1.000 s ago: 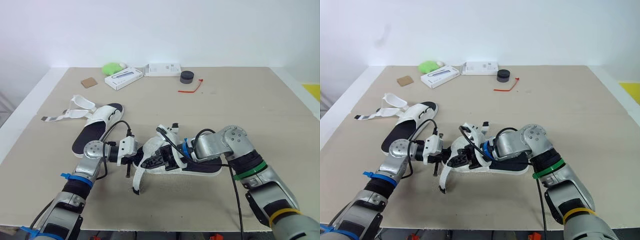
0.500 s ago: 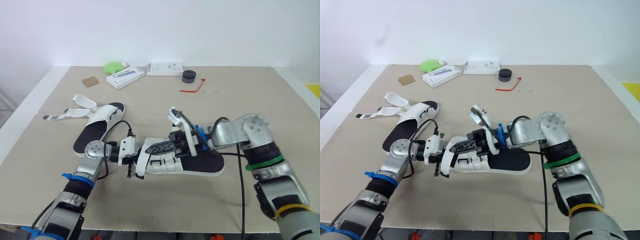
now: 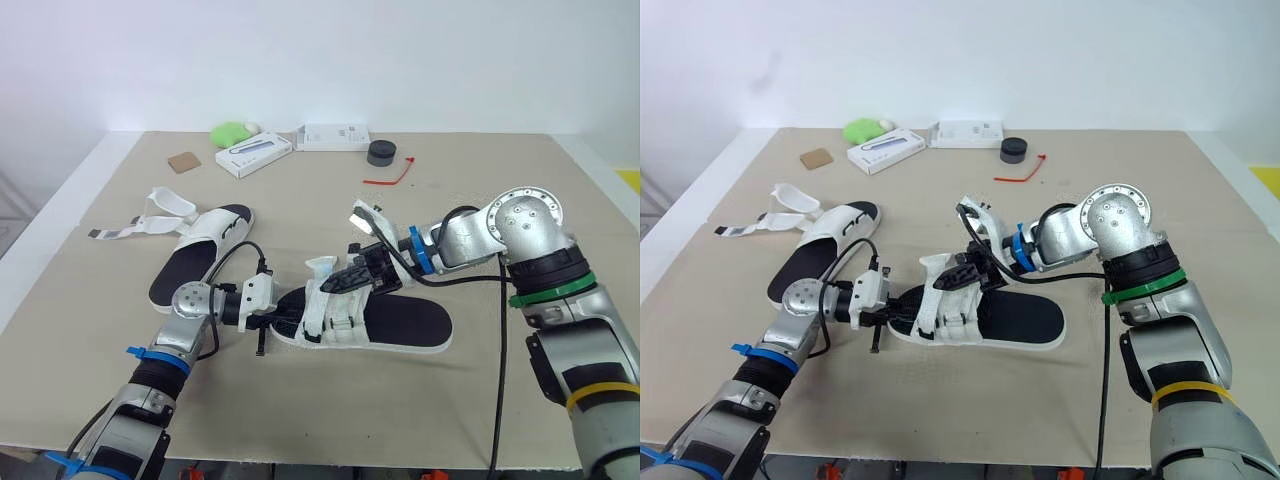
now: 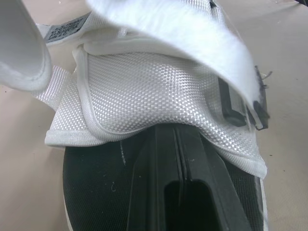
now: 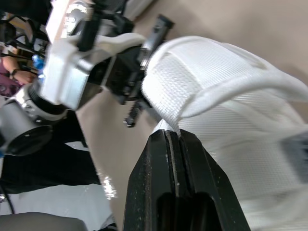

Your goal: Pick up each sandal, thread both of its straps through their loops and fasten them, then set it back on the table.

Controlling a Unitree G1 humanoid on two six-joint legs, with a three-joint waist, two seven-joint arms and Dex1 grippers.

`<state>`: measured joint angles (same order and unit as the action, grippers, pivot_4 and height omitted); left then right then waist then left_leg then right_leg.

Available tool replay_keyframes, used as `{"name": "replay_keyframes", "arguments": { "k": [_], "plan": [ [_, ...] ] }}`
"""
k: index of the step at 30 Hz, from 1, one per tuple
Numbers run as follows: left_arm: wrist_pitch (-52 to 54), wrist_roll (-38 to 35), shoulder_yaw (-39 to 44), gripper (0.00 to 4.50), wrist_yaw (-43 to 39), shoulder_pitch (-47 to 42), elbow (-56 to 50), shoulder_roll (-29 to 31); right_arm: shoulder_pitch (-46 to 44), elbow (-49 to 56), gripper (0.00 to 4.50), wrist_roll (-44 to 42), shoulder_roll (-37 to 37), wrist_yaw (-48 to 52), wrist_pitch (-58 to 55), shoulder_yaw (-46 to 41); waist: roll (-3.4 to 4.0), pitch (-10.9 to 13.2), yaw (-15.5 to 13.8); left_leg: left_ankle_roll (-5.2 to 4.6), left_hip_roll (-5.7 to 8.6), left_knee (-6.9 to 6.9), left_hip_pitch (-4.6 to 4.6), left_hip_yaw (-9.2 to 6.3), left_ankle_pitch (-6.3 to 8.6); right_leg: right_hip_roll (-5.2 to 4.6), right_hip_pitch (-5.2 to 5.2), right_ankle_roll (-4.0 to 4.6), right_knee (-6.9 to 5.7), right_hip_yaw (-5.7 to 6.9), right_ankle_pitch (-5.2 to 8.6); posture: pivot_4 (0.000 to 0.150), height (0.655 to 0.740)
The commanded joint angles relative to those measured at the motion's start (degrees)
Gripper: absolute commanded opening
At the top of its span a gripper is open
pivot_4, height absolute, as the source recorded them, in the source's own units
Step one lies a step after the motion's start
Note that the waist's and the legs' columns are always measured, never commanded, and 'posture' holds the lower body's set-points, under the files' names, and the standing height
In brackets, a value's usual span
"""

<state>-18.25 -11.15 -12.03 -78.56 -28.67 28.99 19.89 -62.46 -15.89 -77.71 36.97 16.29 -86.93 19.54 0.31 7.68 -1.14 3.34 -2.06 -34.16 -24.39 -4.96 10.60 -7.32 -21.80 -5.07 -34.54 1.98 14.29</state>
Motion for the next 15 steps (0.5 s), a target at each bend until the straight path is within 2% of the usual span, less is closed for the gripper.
{"name": "replay_keyframes", "arguments": {
  "k": [1, 6, 9, 12, 15],
  "plan": [
    [2.3, 7.8, -7.0, 0.0, 0.3, 4.7, 8.3, 0.3, -4.3, -1.3, 0.07, 9.3, 0.2, 10.0, 2.4, 0.9, -0.01, 0.0, 0.0, 0.0, 0.02, 0.0, -0.01, -0.01, 0.0, 0.0, -0.03, -0.02, -0.03, -0.01, 0.01, 0.15, 0.74],
    [1.9, 7.8, -6.9, 0.0, 0.7, 4.7, 8.7, 0.3, -5.2, -2.4, 0.07, 18.8, 0.0, 19.5, 4.2, 3.2, -0.03, 0.0, 0.0, 0.0, 0.12, 0.0, -0.02, -0.15, 0.0, 0.0, -0.06, -0.11, -0.3, -0.06, 0.23, 0.15, 0.74],
    [1.9, 7.8, -6.9, 0.0, 0.8, 4.8, 8.7, 0.2, -4.4, -1.6, 0.97, 22.4, -0.1, 24.0, 4.0, 3.4, 0.0, 0.0, 0.0, 0.01, 0.22, -0.02, -0.02, -0.28, -0.01, -0.02, -0.07, -0.13, -0.43, -0.08, 0.27, 0.15, 0.74],
    [1.9, 7.8, -6.9, 0.0, 0.9, 4.8, 8.9, 0.2, -3.6, -1.6, 2.19, 24.2, -0.5, 26.2, 1.7, 1.9, 0.0, 0.0, 0.0, 0.03, 0.26, -0.02, -0.02, -0.35, -0.03, -0.01, -0.06, -0.14, -0.45, -0.07, 0.28, 0.15, 0.74],
    [1.7, 7.9, -7.0, 0.0, 0.9, 4.6, 9.5, 0.0, -3.6, -2.8, 2.19, 23.6, -0.5, 27.9, -1.5, -2.7, 0.0, 0.0, 0.0, 0.03, 0.27, -0.02, -0.02, -0.38, -0.04, -0.02, -0.06, -0.15, -0.46, -0.07, 0.28, 0.15, 0.74]
  ]
}}
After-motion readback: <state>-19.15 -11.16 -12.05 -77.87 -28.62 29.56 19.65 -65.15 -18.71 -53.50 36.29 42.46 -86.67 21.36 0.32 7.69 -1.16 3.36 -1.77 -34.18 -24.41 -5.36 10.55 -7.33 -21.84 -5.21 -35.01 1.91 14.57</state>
